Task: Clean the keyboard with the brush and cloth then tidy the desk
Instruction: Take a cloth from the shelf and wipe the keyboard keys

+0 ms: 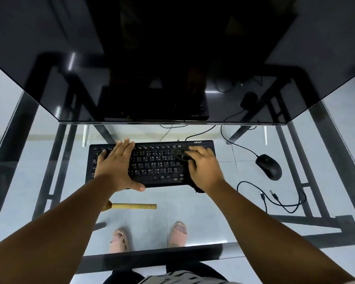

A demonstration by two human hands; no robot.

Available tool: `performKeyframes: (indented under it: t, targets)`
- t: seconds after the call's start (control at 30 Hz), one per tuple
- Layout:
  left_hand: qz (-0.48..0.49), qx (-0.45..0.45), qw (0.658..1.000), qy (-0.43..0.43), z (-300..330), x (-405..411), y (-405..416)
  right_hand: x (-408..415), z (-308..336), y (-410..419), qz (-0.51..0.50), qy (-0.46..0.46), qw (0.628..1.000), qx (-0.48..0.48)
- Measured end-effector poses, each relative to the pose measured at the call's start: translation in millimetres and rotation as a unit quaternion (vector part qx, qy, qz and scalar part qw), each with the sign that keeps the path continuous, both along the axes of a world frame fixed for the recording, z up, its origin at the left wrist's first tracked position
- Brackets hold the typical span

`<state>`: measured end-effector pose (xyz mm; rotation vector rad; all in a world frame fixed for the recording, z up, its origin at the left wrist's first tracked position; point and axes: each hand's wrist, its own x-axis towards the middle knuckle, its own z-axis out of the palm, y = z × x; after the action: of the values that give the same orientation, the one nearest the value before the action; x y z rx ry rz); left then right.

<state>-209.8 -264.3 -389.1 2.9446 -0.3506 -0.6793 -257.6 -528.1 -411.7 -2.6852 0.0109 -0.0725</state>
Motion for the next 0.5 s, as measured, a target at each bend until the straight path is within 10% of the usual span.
performKeyframes:
  t: [0.17,0.37,0.5]
  targets:
    - [-0.001,0.000,1.000,0.010,0.9,-0.2,0.3,6.2,0.6,21.2,-0.075,0.005,0.997,0.020]
    - [-0.005,-0.005,1.000,0.009,1.6,-1.0,3.9,6.2,4.5,25.8,0.084,0.029,0.996,-0.002]
    - [-0.012,0.019,1.000,-0.003,4.1,1.0,10.8,3.4,3.1,4.5,-0.027,0.012,1.000,0.007]
